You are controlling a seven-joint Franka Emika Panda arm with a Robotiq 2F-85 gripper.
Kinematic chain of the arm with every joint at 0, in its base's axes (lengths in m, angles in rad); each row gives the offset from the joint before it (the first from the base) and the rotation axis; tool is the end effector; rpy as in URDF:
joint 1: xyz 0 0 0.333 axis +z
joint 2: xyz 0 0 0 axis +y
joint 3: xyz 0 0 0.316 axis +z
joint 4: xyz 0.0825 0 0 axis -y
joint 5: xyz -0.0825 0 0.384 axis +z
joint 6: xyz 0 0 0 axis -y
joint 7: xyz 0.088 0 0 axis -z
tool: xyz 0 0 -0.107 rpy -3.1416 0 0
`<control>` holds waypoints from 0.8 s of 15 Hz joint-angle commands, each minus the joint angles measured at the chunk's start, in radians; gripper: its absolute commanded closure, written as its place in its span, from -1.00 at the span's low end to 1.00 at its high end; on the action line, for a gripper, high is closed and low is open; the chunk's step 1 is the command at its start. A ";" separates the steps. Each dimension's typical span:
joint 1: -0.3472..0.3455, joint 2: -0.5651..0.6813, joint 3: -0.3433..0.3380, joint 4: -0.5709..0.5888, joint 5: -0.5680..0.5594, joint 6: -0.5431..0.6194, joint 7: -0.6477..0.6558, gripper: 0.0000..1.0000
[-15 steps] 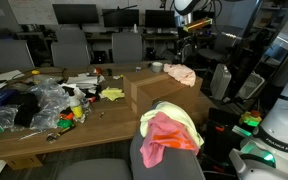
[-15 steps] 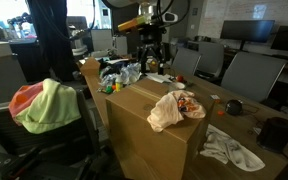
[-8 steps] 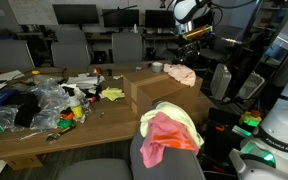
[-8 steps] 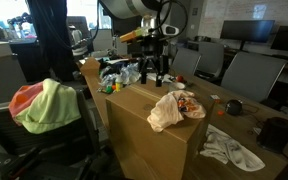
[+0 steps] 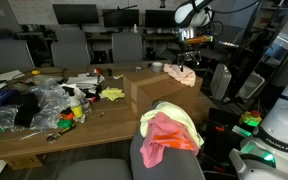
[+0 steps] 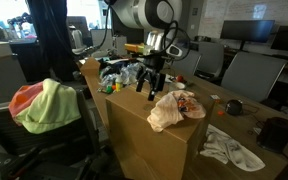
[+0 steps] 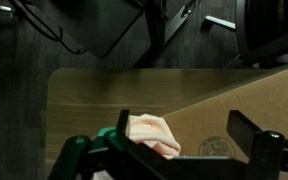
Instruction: Hang the shirts that are on the box on the back of the chair
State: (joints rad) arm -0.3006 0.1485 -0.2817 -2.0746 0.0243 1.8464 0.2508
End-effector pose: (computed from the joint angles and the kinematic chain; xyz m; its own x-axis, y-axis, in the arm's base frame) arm 0.4413 -0.2863 0.3369 0.6052 -0.7173 -0.3452 -0.7327 -0.6715 0.1109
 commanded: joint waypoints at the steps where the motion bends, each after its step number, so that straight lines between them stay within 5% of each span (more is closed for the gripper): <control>1: -0.016 0.040 -0.025 0.015 0.011 0.016 0.004 -1.00; 12: -0.014 0.073 -0.051 0.027 -0.023 0.143 0.080 -1.00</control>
State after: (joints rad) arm -0.3239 0.2067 -0.3251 -2.0719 0.0208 1.9468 0.2952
